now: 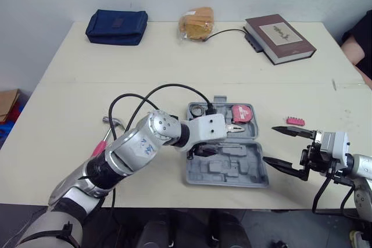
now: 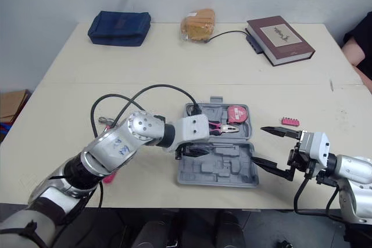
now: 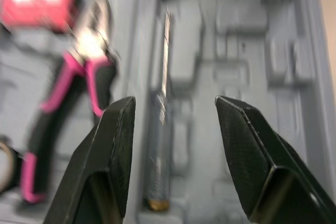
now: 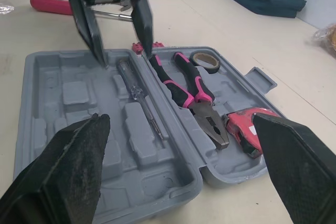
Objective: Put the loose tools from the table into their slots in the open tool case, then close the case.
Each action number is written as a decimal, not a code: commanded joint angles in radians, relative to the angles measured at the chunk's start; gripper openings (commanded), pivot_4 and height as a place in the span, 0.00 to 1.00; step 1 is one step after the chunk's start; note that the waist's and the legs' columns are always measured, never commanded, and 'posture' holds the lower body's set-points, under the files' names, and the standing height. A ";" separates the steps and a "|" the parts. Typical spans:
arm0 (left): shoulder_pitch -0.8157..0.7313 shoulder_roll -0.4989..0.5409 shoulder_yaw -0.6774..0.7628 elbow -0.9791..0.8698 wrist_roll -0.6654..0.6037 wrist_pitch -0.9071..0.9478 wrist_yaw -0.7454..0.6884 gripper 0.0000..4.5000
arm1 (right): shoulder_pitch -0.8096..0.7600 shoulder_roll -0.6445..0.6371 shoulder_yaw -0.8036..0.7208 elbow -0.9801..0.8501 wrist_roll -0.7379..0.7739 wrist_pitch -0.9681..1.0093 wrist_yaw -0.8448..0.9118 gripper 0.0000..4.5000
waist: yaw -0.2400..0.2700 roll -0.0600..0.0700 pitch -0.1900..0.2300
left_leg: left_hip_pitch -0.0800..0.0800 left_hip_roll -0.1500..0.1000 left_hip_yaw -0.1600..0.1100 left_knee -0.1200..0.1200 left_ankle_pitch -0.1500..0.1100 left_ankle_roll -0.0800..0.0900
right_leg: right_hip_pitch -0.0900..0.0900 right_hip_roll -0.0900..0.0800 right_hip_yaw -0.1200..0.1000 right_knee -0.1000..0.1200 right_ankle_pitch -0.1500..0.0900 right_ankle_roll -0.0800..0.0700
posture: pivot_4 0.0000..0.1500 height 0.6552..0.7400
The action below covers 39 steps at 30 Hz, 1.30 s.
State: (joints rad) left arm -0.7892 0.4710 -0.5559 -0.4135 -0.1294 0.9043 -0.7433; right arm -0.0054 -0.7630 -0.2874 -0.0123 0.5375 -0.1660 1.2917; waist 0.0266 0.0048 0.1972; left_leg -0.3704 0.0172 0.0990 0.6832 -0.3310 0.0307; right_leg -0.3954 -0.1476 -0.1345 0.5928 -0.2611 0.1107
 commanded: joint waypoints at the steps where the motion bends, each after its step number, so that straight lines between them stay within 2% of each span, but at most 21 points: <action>1: 0.065 -0.027 0.150 0.012 -0.037 -0.161 0.022 0.23 | 0.007 -0.010 -0.027 -0.025 0.011 -0.002 -0.004 1.00 | 0.000 0.000 0.000 | 0.000 0.000 0.000 0.000 0.000 0.000 | 0.000 0.000 0.000 0.000 0.000 0.000 | 1.00 1.00; 3: 0.118 -0.027 0.189 0.022 -0.032 -0.255 0.027 0.02 | 0.013 -0.009 -0.036 -0.020 0.011 -0.007 -0.006 1.00 | 0.000 0.000 0.000 | 0.000 0.000 0.000 0.000 0.000 0.000 | 0.000 0.000 0.000 0.000 0.000 0.000 | 1.00 1.00; 4: 0.142 -0.044 0.209 0.024 -0.046 -0.257 0.036 0.01 | 0.017 -0.009 -0.039 -0.017 0.010 -0.010 -0.006 1.00 | 0.000 0.000 0.000 | 0.000 0.000 0.000 0.000 0.000 0.000 | 0.000 0.000 0.000 0.000 0.000 0.000 | 1.00 1.00; 6: 0.185 -0.098 0.242 0.037 -0.087 -0.240 0.056 0.01 | 0.022 -0.008 -0.041 -0.010 0.010 -0.018 -0.003 1.00 | 0.000 0.000 0.000 | 0.000 0.000 0.000 0.000 0.000 0.000 | 0.000 0.000 -0.001 0.000 0.000 0.000 | 1.00 1.00; 15: 0.262 -0.142 0.163 0.136 -0.038 -0.285 0.065 0.01 | 0.034 -0.002 -0.044 -0.008 0.007 -0.035 -0.011 1.00 | 0.002 0.000 0.000 | 0.000 -0.001 0.000 0.000 0.001 0.002 | 0.001 -0.001 0.000 0.000 0.001 0.002 | 1.00 1.00; 25: 0.298 -0.142 0.146 0.157 -0.009 -0.270 0.071 0.01 | 0.060 -0.007 -0.040 -0.089 0.012 0.004 -0.067 1.00 | 0.001 0.000 0.000 | 0.000 -0.001 0.000 0.000 0.000 0.002 | 0.001 -0.001 0.000 -0.001 0.001 0.002 | 1.00 1.00; 39: 0.293 -0.139 0.108 0.196 0.033 -0.249 0.058 0.01 | 0.059 -0.008 -0.037 -0.087 0.008 0.008 -0.083 1.00 | 0.001 0.000 0.000 | 0.000 -0.001 0.000 0.000 0.000 0.002 | 0.001 -0.001 0.000 -0.001 0.001 0.002 | 1.00 1.00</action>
State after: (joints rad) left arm -0.4978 0.3338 -0.4338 -0.2173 -0.1064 0.6564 -0.6808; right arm 0.0554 -0.7630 -0.2926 -0.0787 0.5370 -0.1507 1.2095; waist 0.0274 0.0046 0.1973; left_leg -0.3703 0.0163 0.0991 0.6834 -0.3308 0.0327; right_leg -0.3947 -0.1488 -0.1349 0.5919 -0.2602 0.1122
